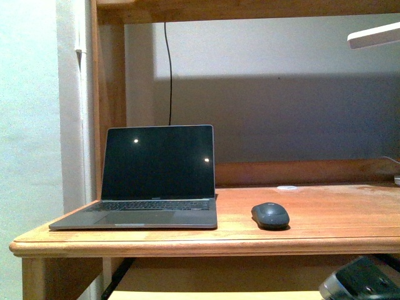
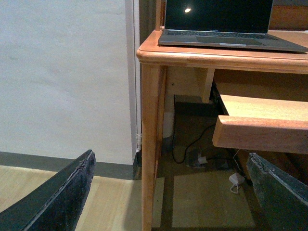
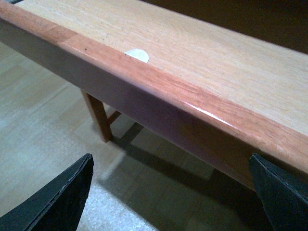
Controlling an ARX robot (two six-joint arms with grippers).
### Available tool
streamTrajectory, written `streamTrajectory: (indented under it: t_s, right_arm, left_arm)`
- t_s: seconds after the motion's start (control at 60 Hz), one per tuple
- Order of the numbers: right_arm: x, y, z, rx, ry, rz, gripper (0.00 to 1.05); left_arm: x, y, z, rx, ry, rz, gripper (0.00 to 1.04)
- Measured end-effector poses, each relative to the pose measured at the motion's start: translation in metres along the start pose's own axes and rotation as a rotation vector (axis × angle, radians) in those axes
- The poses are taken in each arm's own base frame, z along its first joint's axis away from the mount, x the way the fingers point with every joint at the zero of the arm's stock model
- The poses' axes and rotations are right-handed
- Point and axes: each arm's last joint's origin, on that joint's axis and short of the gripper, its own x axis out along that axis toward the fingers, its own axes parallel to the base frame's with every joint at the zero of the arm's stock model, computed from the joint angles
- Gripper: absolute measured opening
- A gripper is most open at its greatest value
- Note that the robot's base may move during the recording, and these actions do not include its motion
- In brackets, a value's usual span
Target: Place mouse
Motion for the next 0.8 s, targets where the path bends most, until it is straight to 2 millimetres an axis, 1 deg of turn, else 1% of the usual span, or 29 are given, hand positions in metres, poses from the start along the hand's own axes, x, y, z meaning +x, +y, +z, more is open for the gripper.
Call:
streamTrajectory:
  t_s: [0.05, 0.167, 0.233, 0.367, 0.517, 0.617, 0.8]
  right_arm:
    - [0.013, 0.0, 0.006, 0.0, -0.001, -0.021, 0.97]
    - [0.036, 0.0, 0.016, -0.005, -0.005, -0.053, 0.97]
    - [0.052, 0.003, 0.021, -0.017, -0.001, -0.061, 0.97]
    - [0.079, 0.01, 0.028, -0.027, 0.014, -0.068, 0.97]
    - [0.105, 0.017, 0.035, -0.035, 0.026, -0.075, 0.97]
    - [0.125, 0.022, 0.044, -0.034, 0.017, -0.094, 0.97]
    - [0.148, 0.034, 0.06, -0.022, -0.014, -0.099, 0.97]
  left_arm:
    - [0.0, 0.0, 0.0, 0.0, 0.0, 0.0, 0.97]
    - [0.0, 0.0, 0.0, 0.0, 0.0, 0.0, 0.97]
    - [0.0, 0.0, 0.0, 0.0, 0.0, 0.0, 0.97]
    - [0.0, 0.0, 0.0, 0.0, 0.0, 0.0, 0.97]
    - [0.0, 0.0, 0.0, 0.0, 0.0, 0.0, 0.97]
    - [0.0, 0.0, 0.0, 0.0, 0.0, 0.0, 0.97]
    - [0.0, 0.0, 0.0, 0.0, 0.0, 0.0, 0.97]
